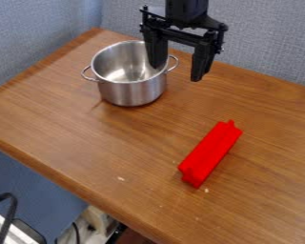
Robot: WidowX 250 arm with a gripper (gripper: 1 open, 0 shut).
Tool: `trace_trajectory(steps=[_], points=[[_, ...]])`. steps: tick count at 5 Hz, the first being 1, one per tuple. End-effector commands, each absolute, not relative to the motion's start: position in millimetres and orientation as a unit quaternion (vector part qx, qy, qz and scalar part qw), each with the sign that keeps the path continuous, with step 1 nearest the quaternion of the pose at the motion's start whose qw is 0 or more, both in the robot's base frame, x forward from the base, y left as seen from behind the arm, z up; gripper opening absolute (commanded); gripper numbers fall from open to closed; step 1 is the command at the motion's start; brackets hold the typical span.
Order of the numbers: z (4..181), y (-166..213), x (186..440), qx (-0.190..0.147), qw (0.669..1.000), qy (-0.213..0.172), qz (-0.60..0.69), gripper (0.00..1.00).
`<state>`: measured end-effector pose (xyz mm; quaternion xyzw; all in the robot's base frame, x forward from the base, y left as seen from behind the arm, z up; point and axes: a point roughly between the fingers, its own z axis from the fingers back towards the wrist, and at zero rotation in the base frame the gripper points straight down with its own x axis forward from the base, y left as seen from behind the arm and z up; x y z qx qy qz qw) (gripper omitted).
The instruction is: Put the red object in the metal pot
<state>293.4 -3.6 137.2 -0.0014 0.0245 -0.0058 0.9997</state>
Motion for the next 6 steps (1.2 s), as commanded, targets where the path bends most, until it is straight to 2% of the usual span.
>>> trace_trajectory(steps=[1, 4, 6], points=[[132.0, -4.9, 292.3, -0.002, 0.999, 0.033, -0.006, 1.00], [81.4, -62.7, 262.2, 0.002, 0.992, 0.040, -0.116, 1.00], [53.2, -72.1, 256.4, 0.013, 0.990, 0.036, -0.137, 1.00]])
